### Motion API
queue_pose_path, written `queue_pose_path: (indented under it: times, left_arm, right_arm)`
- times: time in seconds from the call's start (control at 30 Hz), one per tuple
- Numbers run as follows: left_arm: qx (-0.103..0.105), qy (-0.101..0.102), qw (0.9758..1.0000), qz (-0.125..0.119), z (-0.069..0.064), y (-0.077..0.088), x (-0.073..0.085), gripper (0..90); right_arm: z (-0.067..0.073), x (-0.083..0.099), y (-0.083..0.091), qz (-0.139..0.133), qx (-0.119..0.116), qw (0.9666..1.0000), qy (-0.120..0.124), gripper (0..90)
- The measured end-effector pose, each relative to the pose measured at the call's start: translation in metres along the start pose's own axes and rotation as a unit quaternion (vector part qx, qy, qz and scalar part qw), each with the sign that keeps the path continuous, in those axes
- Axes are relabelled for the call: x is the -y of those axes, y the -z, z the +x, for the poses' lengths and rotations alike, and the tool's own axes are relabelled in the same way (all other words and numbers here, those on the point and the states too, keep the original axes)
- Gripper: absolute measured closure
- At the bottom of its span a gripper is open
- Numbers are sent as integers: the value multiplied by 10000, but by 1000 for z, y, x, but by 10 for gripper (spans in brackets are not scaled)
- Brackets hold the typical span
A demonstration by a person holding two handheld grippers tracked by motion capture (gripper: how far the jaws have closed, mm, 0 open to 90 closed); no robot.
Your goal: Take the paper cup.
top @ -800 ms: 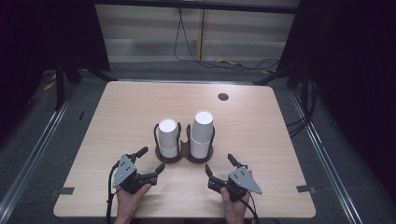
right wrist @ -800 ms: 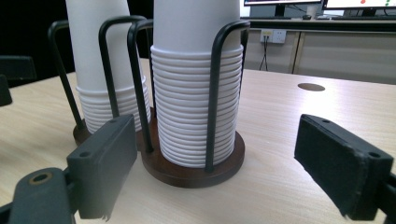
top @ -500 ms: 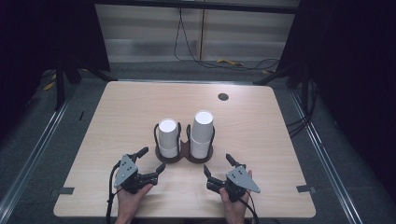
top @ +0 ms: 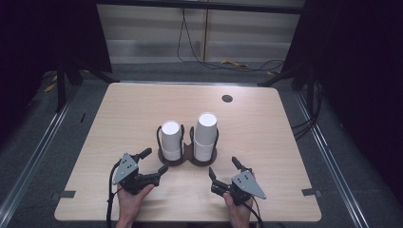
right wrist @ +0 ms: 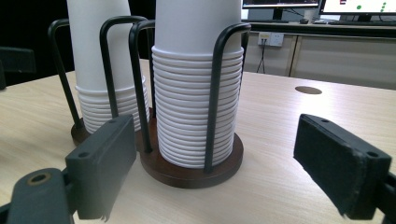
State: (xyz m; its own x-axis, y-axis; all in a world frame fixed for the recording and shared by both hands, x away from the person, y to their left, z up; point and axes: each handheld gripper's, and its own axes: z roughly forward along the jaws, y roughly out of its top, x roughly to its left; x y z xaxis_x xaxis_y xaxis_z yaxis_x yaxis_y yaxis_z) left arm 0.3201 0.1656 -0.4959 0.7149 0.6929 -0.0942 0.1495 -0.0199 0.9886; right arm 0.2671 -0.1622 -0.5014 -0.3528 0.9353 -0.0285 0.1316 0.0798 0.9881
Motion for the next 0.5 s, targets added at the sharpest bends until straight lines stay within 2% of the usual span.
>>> queue_pose_path:
  times: [0.07, 0.13, 0.3, 0.5]
  left_arm:
    - [11, -54, 10000, 25, 0, 1, -2, 162]
    - [-18, -153, 9999, 45, -1, 2, -8, 162]
    - [7, -163, 9998, 135, 1, 1, -18, 162]
    - [171, -139, 9993, 293, 6, 0, -29, 189]
  right_arm:
    - [0, 0, 0, 4, -40, 10000, -6, 128]
    - [-3, 0, -1, -76, 53, 9999, -98, 130]
    - [-4, 0, -3, -87, 29, 9999, -105, 130]
    - [-3, 0, -3, -59, -14, 10000, -61, 131]
